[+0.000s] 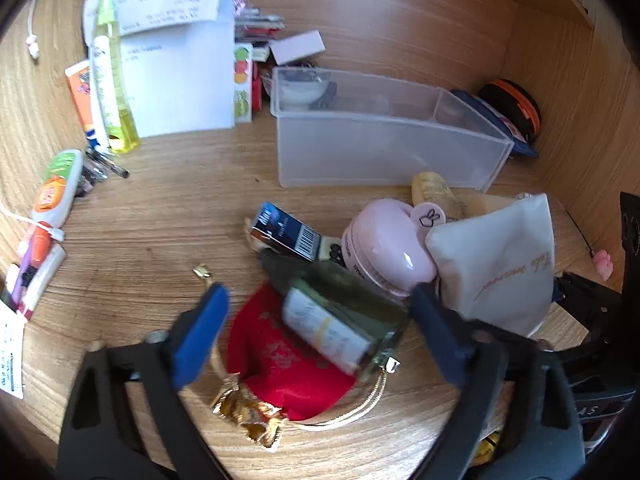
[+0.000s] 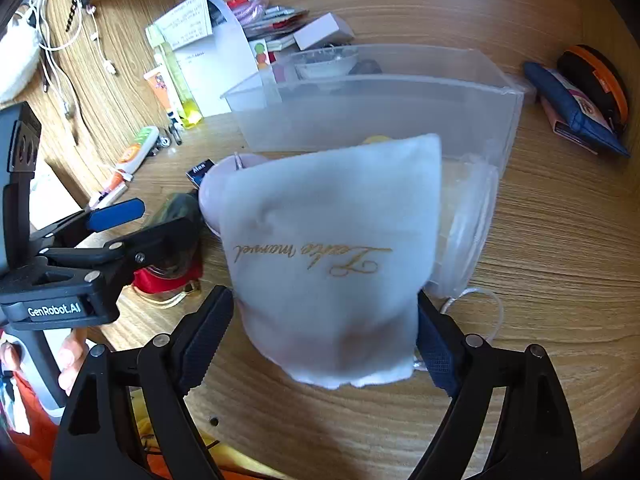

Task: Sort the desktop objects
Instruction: 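Grasp the green glass bottle with the left gripper while the right gripper grasps the white pouch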

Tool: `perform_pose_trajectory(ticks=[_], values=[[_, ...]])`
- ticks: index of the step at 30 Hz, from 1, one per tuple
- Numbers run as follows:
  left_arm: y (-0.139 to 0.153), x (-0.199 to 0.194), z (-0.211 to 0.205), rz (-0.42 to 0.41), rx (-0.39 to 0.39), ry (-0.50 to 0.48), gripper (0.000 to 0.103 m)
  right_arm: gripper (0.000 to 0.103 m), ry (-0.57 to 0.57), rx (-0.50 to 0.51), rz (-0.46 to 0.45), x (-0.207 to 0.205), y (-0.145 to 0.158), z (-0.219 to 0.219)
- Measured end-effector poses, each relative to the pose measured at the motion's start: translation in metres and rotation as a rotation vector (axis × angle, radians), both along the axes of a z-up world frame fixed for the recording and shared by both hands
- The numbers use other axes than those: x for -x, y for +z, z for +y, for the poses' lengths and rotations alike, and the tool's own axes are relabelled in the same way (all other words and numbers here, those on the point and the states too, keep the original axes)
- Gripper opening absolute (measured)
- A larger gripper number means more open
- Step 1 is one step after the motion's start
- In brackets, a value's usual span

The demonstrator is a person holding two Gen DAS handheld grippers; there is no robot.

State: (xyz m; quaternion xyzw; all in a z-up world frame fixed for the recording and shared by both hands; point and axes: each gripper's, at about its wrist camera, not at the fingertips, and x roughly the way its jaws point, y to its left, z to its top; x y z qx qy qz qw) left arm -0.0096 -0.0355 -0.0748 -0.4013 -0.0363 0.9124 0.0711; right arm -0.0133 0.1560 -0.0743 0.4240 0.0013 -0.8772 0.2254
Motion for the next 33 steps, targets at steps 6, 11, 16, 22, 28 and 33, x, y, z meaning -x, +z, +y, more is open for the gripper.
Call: perform_pose_trajectory(ticks=[6, 11, 16, 22, 28, 33], values=[[-0.008, 0.003, 0.003, -0.01, 0.019, -0.004, 0.075, 0.071, 0.005, 0.005, 0.009, 0.001, 0.002, 0.0], [-0.006, 0.002, 0.006, -0.003, 0.03, -0.003, 0.064, 0.056, 0.026, 0.029, 0.017, -0.001, 0.003, 0.002], [-0.002, 0.002, 0.004, 0.007, 0.03, 0.014, 0.064, 0.041, 0.039, 0.074, 0.031, -0.005, 0.008, 0.006], [0.009, -0.004, 0.003, 0.044, 0.036, 0.025, 0.064, 0.027, 0.041, 0.103, 0.05, -0.011, 0.019, 0.013], [0.024, -0.013, 0.003, 0.078, 0.037, 0.036, 0.064, 0.022, 0.038, 0.129, 0.077, -0.018, 0.03, 0.02], [0.034, -0.018, 0.001, 0.104, 0.032, 0.052, 0.064, 0.022, 0.035, 0.14, 0.102, -0.021, 0.04, 0.027]])
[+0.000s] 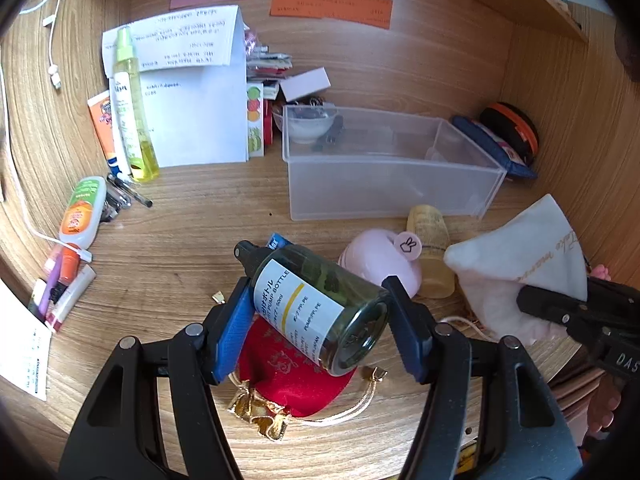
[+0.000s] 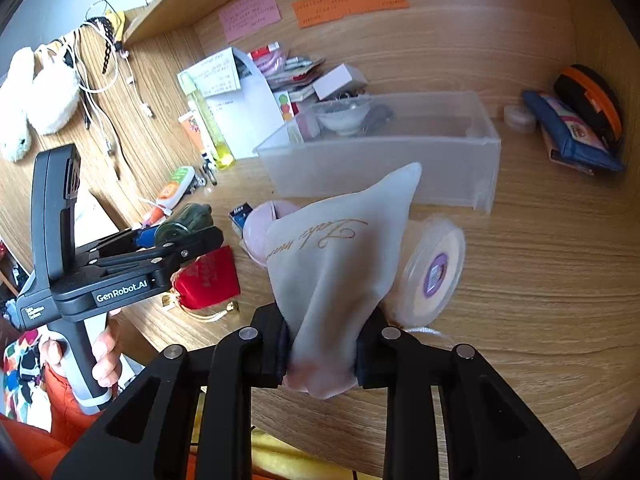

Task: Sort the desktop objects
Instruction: 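Grasp the green glass bottle with the left gripper while the right gripper grasps the white pouch, then carry both items over the clear box and open both grippers to drop them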

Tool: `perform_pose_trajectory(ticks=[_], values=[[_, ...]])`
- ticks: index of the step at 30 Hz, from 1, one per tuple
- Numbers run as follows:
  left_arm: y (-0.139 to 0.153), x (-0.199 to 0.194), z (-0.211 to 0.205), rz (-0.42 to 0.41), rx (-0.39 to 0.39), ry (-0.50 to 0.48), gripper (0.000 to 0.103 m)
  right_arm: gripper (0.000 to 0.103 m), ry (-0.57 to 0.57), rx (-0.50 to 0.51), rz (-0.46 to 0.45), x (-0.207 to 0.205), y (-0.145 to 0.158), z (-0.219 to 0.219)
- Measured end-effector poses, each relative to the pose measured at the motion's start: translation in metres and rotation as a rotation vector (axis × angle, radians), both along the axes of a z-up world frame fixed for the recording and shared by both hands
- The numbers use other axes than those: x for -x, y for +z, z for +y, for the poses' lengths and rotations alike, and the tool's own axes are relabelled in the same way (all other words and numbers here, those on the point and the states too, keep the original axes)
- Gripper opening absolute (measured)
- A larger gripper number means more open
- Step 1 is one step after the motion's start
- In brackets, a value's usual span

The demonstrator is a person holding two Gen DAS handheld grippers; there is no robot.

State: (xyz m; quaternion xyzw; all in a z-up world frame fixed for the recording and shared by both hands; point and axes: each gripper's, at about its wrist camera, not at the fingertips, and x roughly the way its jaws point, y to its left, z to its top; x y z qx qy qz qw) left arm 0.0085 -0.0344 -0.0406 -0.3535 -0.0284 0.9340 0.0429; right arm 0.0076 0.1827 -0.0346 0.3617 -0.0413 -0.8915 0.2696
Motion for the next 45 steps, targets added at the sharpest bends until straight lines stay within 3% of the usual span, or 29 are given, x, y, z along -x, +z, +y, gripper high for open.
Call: perform_pose_trajectory(ticks=[13, 23, 35, 45], values=[[0.045, -0.007, 0.0, 0.104, 0.006, -0.009, 0.064, 0.022, -0.001, -0.043, 0.117, 0.005, 0.054, 0.014], [0.079, 0.008, 0.002, 0.16, 0.017, -0.05, 0.064, 0.022, -0.008, -0.075, 0.207, 0.026, 0.096, 0.019], [0.11, 0.069, 0.01, 0.169, 0.038, -0.09, 0.064, 0.022, -0.023, -0.106, 0.243, 0.09, 0.134, 0.026], [0.104, 0.138, 0.019, 0.107, 0.057, -0.12, 0.064, 0.022, -0.008, -0.094, 0.201, 0.147, 0.127, 0.016]])
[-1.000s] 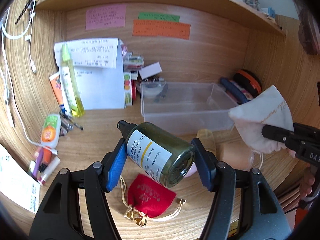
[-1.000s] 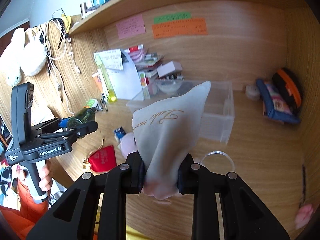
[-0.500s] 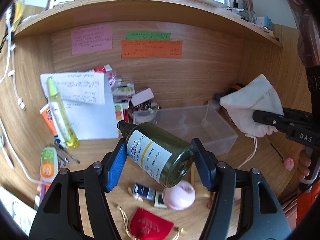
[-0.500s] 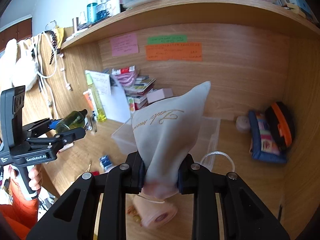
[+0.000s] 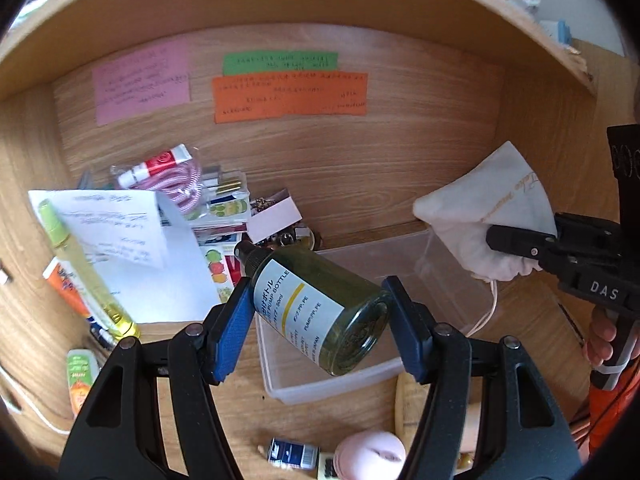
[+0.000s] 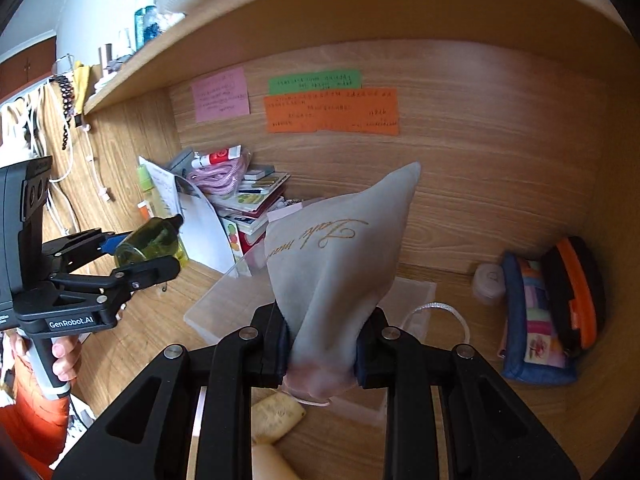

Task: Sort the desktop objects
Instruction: 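Carry both items over the clear box and open both grippers to drop them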

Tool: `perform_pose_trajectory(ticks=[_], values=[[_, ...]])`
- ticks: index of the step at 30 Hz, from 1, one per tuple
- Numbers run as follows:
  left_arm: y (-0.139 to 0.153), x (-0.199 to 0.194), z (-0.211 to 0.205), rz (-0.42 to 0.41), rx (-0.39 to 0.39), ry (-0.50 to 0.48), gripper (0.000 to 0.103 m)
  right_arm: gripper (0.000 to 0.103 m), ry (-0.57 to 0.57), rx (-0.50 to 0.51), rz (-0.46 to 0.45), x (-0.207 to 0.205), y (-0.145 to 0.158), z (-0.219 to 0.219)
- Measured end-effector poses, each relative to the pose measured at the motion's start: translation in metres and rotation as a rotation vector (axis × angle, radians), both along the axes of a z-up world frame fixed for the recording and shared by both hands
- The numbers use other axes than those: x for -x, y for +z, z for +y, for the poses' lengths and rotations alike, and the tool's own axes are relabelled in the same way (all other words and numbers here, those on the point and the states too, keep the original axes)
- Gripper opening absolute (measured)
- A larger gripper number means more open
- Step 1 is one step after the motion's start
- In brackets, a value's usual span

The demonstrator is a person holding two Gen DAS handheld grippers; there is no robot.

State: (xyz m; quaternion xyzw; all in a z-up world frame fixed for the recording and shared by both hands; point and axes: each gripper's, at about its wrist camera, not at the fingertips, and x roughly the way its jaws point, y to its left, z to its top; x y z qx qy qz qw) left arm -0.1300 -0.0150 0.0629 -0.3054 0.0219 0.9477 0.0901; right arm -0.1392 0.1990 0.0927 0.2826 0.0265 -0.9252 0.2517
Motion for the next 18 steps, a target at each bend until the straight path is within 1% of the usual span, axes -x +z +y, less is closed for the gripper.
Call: perform_pose_trajectory(ticks=[8, 10, 18], values=[[-0.025, 0.042, 0.008, -0.064, 0.024, -0.017, 0.064, 0.022, 0.02, -0.007, -0.055, 0.037, -0.017, -0.006], [-0.031, 0.052, 0.01, -0.079, 0.025, -0.023, 0.064, 0.022, 0.024, -0.014, -0.084, 0.044, -0.022, -0.007], [-0.059, 0.085, 0.013, -0.147, 0.024, -0.039, 0.064, 0.022, 0.029, -0.034, -0.138, 0.059, -0.054, -0.02]])
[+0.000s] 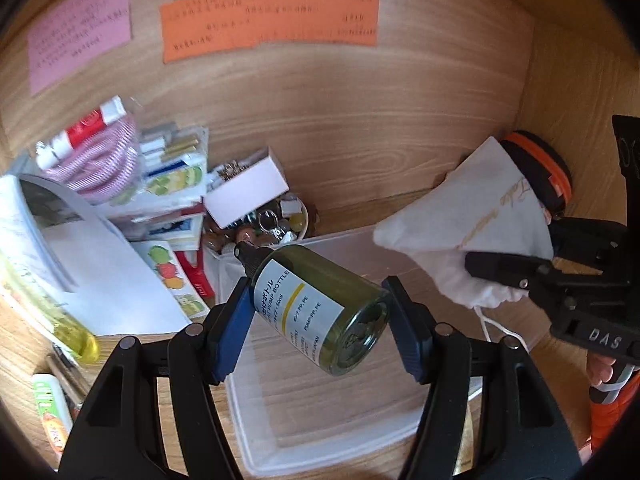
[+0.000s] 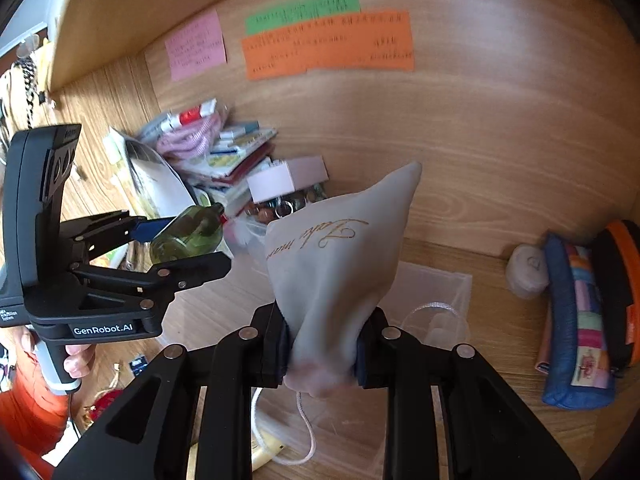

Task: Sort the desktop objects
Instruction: 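Carry both items over the clear box and open both grippers to drop them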

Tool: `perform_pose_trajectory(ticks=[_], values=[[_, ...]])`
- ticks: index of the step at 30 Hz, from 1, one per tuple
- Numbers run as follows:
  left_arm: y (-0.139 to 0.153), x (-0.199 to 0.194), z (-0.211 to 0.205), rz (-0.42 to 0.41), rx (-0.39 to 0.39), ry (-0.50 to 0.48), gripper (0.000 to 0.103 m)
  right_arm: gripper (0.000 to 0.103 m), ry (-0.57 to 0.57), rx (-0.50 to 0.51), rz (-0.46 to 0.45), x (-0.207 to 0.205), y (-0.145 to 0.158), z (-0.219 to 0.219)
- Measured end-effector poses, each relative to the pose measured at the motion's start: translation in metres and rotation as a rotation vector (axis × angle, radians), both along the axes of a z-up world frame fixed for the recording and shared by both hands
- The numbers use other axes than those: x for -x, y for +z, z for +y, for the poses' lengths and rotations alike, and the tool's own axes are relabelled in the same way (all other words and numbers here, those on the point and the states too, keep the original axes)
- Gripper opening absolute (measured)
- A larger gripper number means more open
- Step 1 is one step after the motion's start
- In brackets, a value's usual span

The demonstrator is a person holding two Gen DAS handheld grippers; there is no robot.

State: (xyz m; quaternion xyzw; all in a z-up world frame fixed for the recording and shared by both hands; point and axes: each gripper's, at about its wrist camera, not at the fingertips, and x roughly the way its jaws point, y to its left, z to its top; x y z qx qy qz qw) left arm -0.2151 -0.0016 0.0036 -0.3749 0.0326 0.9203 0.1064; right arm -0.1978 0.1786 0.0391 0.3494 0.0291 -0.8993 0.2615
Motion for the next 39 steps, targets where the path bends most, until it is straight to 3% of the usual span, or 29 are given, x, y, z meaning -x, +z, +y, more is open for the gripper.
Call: perform_pose_trajectory(ticks=[8, 20, 33, 39], values=[[-0.028, 0.017, 0.004, -0.071, 0.005, -0.015, 0.064, 0.022, 0.0, -0.045, -0.057, 0.01, -0.035, -0.008], [-0.049, 0.02, 0.018, -0.102, 0.059, -0.056, 0.064, 0.023, -0.007, -0.138, -0.102, 0.015, -0.064, -0.017], [-0.053, 0.016, 0.024, -0.133, 0.114, -0.073, 0.064, 0.026, -0.003, -0.159, -0.101, 0.021, -0.068, -0.019], [-0.054, 0.014, 0.024, -0.151, 0.119, -0.085, 0.065, 0.037, 0.026, -0.16, -0.117, 0.021, -0.067, -0.02]])
